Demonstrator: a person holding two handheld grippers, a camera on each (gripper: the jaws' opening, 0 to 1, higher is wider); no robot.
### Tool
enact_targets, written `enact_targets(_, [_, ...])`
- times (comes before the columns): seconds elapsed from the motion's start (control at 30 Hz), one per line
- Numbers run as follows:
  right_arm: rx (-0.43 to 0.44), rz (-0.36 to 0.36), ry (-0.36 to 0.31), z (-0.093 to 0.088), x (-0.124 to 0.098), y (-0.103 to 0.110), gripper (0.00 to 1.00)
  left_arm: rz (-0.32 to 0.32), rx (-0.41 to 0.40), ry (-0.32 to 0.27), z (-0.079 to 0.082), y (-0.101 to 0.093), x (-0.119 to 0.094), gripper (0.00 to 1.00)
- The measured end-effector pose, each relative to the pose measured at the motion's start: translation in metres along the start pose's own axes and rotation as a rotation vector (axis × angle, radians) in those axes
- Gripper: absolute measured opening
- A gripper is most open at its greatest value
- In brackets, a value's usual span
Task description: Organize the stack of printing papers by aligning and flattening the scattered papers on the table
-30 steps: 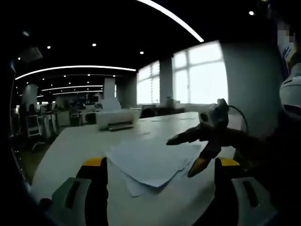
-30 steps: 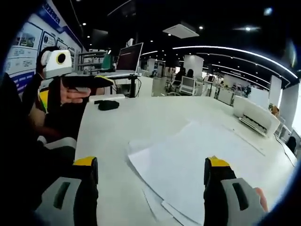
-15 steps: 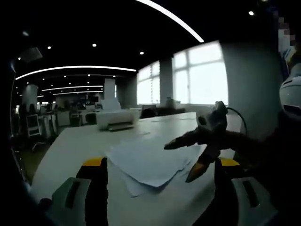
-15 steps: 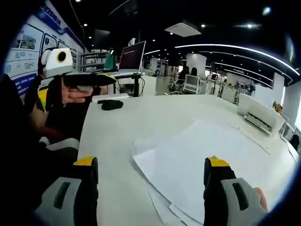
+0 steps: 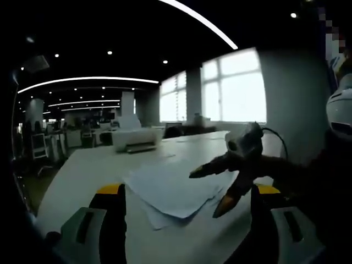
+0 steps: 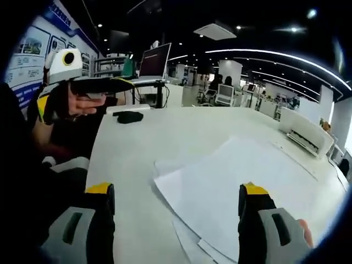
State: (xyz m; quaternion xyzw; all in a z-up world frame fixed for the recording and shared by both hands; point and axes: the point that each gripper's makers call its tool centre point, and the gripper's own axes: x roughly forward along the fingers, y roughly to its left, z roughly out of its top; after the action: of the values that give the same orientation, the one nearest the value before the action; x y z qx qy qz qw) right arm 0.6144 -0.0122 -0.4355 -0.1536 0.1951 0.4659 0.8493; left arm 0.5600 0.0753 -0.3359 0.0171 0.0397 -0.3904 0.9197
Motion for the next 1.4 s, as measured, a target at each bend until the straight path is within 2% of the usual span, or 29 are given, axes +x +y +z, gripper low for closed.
enact_targets(0.5, [-0.003, 0.001, 0.027, -0.008, 0.008, -0.004, 0.88, 0.001, 0.002, 0.0, 0.001, 0.001, 0.0, 0.97])
enact_targets(0.9, [-0.016, 0.008, 0.025, -0.006, 0.012, -0.001, 0.88, 0.004, 0.011, -0.004, 0.006, 0.0, 0.0, 0.97])
enact_targets(1.4, [-0.015, 0.009, 0.059, -0.022, 0.026, -0.005, 0.82, -0.006, 0.007, 0.003, 0.002, -0.002, 0.001, 0.97])
